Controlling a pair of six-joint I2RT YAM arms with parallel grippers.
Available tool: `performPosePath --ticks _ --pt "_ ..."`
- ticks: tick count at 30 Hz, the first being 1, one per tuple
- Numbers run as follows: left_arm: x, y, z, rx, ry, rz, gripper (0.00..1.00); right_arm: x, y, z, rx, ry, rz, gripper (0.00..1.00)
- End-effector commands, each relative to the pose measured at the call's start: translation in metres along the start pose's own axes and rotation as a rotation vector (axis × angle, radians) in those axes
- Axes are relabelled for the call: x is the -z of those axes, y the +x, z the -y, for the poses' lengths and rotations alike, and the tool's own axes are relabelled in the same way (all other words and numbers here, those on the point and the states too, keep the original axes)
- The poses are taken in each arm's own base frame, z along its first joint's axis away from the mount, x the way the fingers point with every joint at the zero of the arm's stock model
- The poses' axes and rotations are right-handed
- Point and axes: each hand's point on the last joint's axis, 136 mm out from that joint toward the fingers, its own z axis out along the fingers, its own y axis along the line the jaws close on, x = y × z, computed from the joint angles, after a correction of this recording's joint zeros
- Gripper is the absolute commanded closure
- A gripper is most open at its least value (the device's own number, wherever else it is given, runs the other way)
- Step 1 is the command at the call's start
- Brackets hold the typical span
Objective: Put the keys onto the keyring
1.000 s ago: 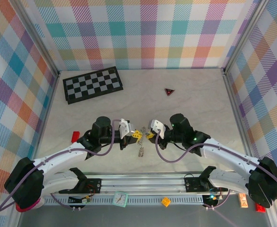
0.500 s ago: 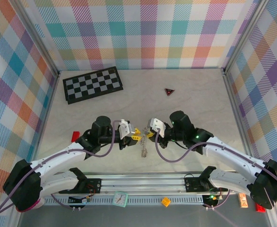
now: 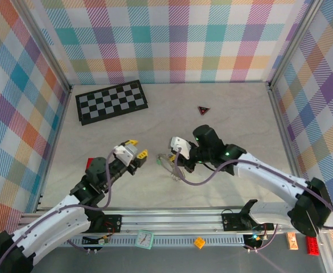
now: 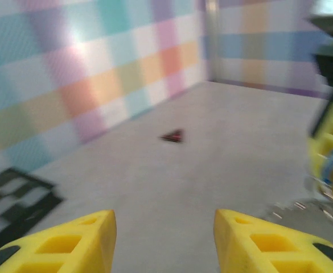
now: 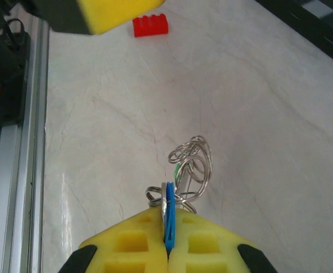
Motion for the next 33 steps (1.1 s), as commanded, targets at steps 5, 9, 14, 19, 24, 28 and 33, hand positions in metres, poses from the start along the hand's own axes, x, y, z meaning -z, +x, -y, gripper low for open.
performPosePath --ticks 5,9,14,19,24,28,33 --pt "0.061 -0.020 -0.099 0.074 -0.566 0.066 0.51 -0.049 -0.095 -0.022 0.112 -0.135 0.239 1.00" --pt "0.086 -0.021 -0.118 0.081 -0.682 0.063 0.49 -0.079 -0.090 -0.012 0.041 -0.136 0.225 1.00" --pt "0.093 -0.008 -0.123 0.109 -0.731 0.041 0.47 -0.095 -0.031 -0.001 0.012 -0.097 0.055 1.00" --pt "0.086 0.006 -0.120 0.155 -0.727 0.030 0.47 -0.093 0.051 0.008 0.074 -0.019 -0.247 1.00" --pt "0.084 0.016 -0.121 0.176 -0.741 0.012 0.47 -0.080 0.105 0.018 0.104 0.040 -0.472 1.00" --pt "0.083 0.029 -0.120 0.178 -0.751 -0.044 0.47 -0.069 0.134 0.029 0.128 0.094 -0.642 1.00" --pt "0.083 0.045 -0.120 0.183 -0.764 -0.097 0.46 -0.058 0.155 0.029 0.132 0.107 -0.734 1.00"
